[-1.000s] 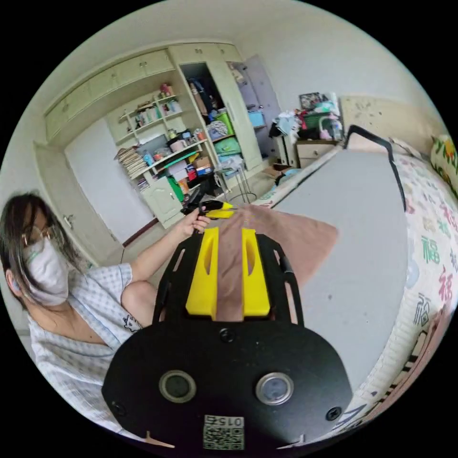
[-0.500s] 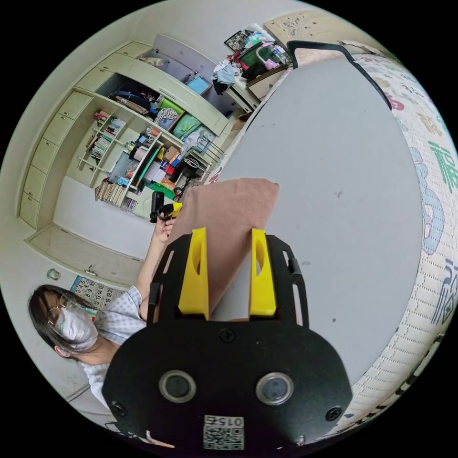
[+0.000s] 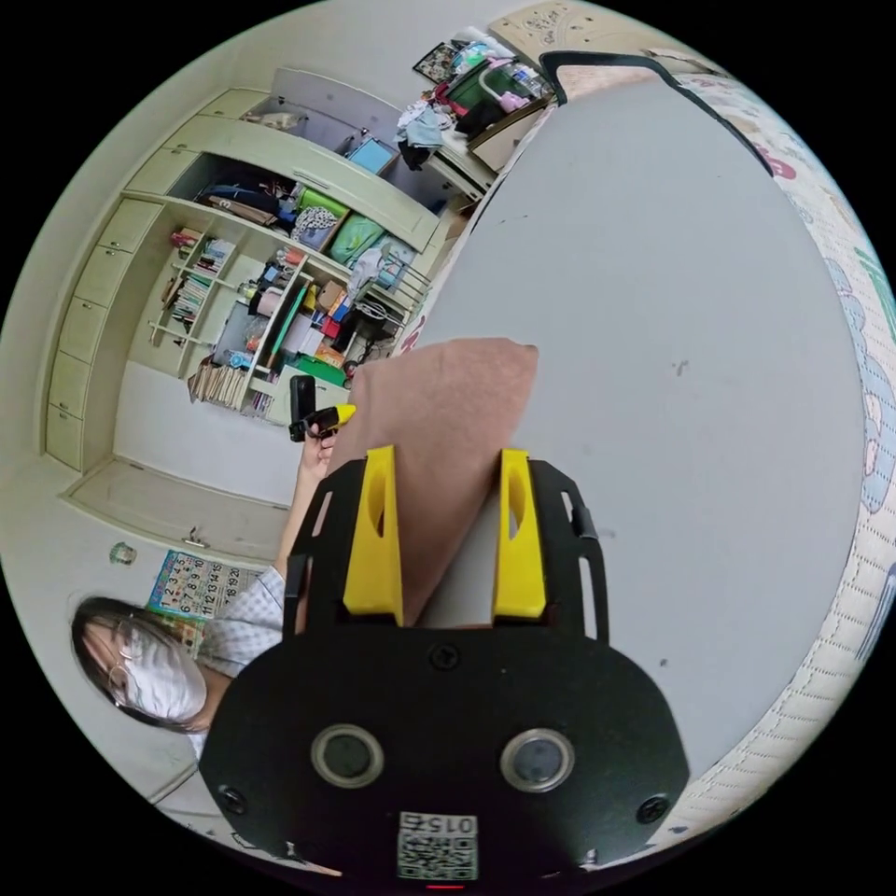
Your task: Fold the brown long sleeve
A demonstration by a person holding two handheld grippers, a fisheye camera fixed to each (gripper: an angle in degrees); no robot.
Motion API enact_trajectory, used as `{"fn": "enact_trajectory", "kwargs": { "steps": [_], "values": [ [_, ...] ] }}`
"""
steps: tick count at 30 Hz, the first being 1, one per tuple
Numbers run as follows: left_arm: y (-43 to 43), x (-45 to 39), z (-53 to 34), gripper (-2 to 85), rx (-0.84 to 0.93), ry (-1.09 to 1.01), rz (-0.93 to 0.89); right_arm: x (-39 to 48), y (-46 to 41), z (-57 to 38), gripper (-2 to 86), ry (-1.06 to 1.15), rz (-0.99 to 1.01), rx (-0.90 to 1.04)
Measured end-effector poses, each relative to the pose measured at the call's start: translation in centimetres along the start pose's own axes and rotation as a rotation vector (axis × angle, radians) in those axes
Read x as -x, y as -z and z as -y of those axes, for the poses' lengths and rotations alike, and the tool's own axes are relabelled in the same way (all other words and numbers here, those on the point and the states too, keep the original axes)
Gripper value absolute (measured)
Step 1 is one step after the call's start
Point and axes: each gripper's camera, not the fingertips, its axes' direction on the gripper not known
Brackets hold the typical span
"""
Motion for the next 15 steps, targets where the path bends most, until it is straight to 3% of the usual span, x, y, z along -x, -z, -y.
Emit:
{"fn": "enact_trajectory", "kwargs": {
  "steps": [9, 15],
  "values": [
    [3.0, -0.8, 0.0, 7.4, -0.035, -0.064, -0.113, 3.7, 3.1, -2.8, 9.4, 0.045, 0.039, -0.095],
    [8.5, -11.9, -1.6, 6.6, -0.087, -0.334, -0.078, 15.4, 8.7, -9.2, 8.2, 0.342, 0.045, -0.268]
  ]
}}
